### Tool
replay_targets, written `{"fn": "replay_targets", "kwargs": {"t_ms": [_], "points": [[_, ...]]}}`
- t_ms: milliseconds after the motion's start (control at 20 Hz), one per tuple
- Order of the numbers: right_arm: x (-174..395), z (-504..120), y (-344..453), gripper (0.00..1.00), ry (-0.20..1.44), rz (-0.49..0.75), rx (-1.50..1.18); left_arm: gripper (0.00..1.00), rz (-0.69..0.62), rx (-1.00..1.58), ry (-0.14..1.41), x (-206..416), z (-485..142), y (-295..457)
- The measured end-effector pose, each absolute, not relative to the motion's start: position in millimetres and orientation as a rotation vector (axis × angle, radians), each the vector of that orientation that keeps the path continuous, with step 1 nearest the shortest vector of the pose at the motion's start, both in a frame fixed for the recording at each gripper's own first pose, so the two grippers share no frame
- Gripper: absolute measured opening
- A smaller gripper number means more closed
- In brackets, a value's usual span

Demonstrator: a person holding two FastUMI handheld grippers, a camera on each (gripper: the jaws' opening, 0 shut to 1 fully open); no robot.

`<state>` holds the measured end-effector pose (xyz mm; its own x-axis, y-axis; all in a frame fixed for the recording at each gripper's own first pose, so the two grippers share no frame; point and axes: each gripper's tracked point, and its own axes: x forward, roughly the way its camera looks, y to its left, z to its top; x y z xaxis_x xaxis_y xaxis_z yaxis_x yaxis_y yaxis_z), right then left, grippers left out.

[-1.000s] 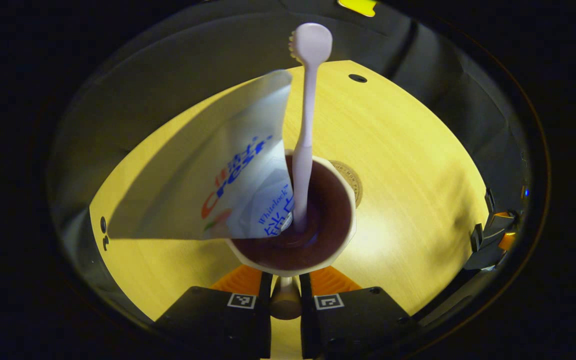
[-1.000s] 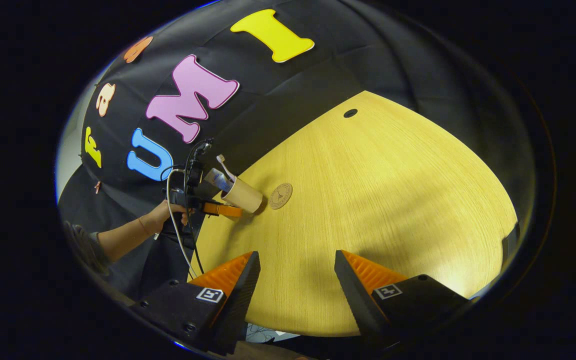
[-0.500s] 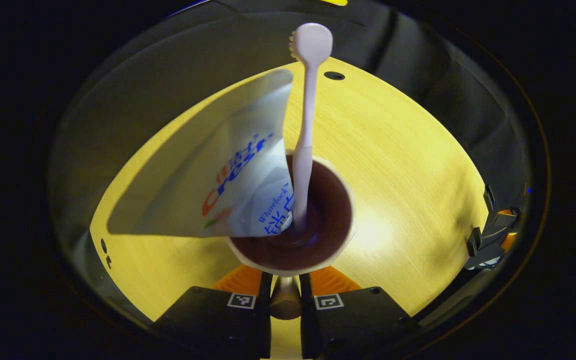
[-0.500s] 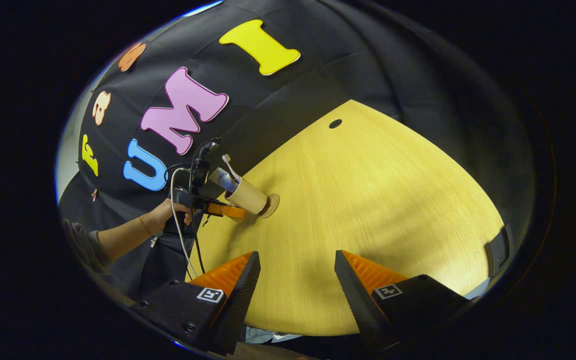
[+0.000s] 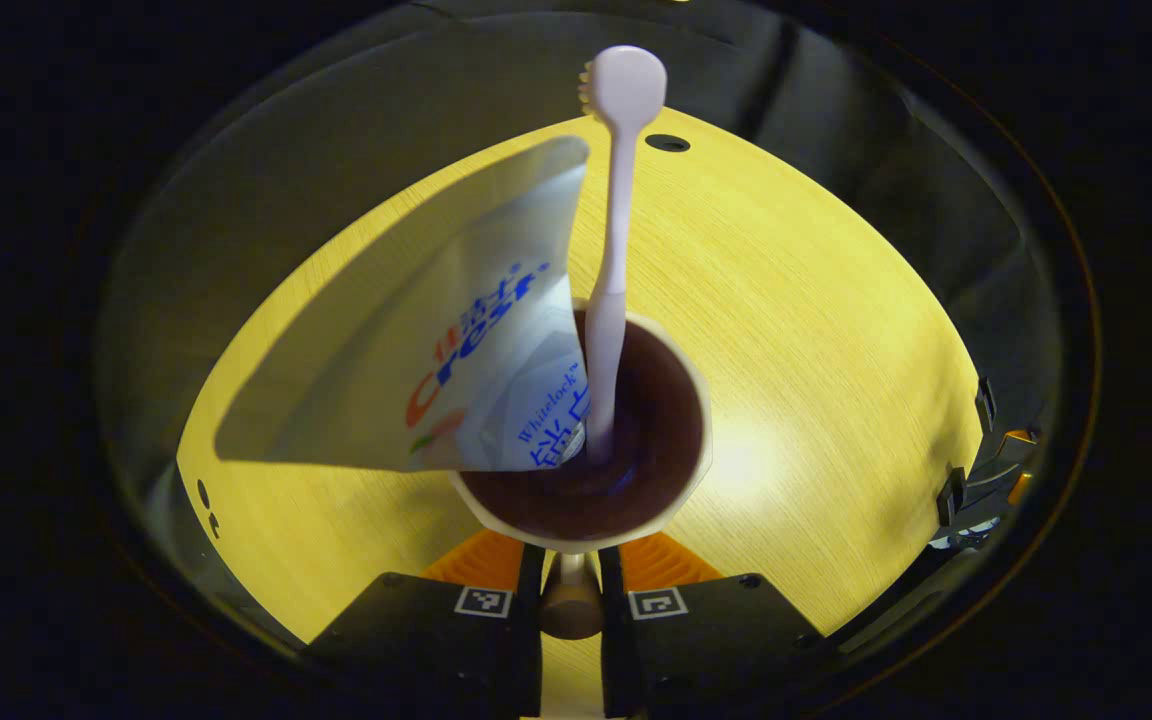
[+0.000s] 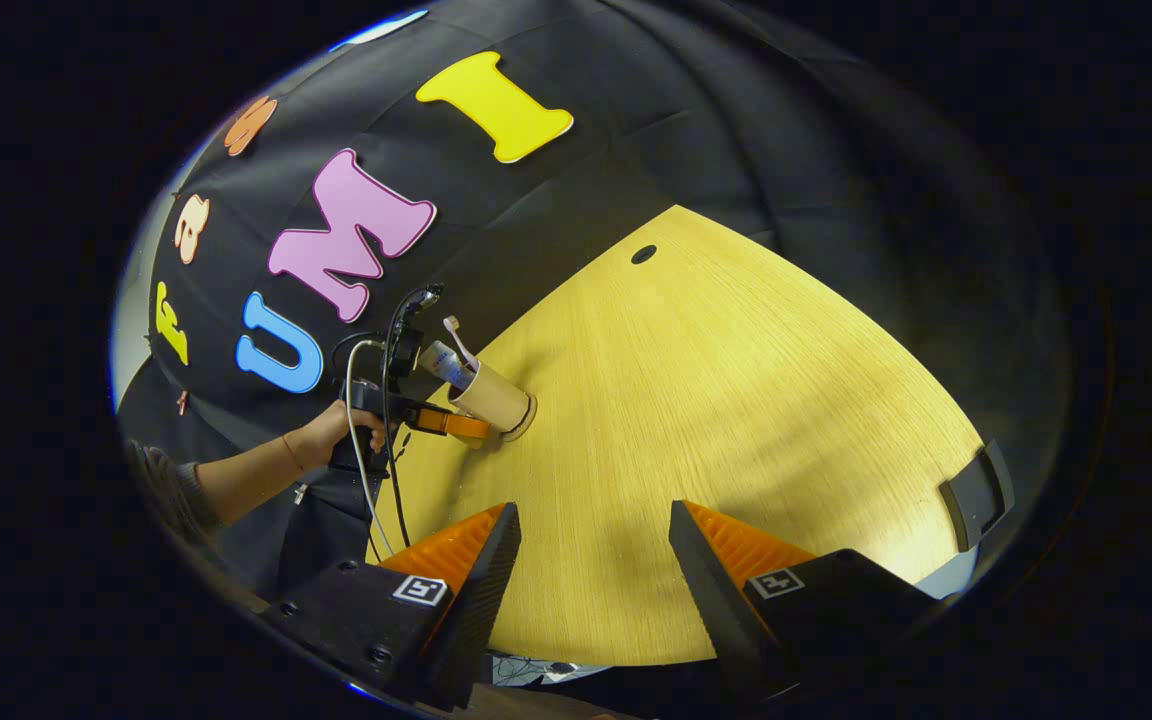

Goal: Put the toothbrush and toothpaste on the desktop into the cup, then pick up the cup and place it on the coaster on the desktop.

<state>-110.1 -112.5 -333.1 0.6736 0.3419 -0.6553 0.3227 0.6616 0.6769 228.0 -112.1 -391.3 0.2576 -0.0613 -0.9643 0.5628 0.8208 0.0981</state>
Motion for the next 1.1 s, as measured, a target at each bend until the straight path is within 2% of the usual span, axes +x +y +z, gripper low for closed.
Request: {"fn": "replay_targets", "kwargs": {"t_ms": [200,250,350,400,450,550,600,650,700,800,900,1100], "points": [[-115.7,-334.2,-112.3,0.92,0.872,0.012,0.861,0.28,-0.434,0.460,1.246,228.1,-395.4,-109.3],[-116.5,-333.2,-113.1,0.93,0.872,0.011,0.861,0.32,-0.436,0.457,1.246,228.0,-394.9,-107.4],[-118.3,-333.0,-111.2,0.93,0.877,0.014,0.862,0.33,-0.437,0.451,1.252,227.4,-396.1,-106.5],[-118.1,-333.3,-110.0,0.93,0.878,0.015,0.861,0.30,-0.443,0.447,1.253,227.0,-396.1,-106.8],[-118.3,-332.4,-109.5,0.93,0.879,0.016,0.861,0.35,-0.443,0.446,1.252,227.3,-396.1,-107.1],[-118.8,-330.8,-108.6,0.93,0.877,0.020,0.858,0.37,-0.437,0.452,1.227,230.3,-391.8,-110.1],[-118.6,-329.8,-107.9,0.93,0.876,0.023,0.857,0.43,-0.421,0.462,1.218,228.8,-390.6,-107.2],[-117.4,-329.4,-106.1,0.93,0.876,0.026,0.854,0.56,-0.403,0.478,1.204,231.2,-388.5,-102.9],[-117.9,-329.5,-104.5,0.93,0.876,0.028,0.850,0.60,-0.389,0.499,1.183,232.7,-387.1,-99.6],[-118.3,-326.3,-101.3,0.93,0.874,0.033,0.851,0.86,-0.391,0.513,1.142,233.3,-382.8,-98.5],[-117.7,-323.9,-96.4,0.93,0.875,0.039,0.846,0.94,-0.401,0.489,1.116,230.3,-375.3,-101.8],[-112.4,-315.0,-84.7,0.93,0.863,0.058,0.835,0.96,-0.403,0.455,1.051,225.3,-352.3,-97.7]]}}
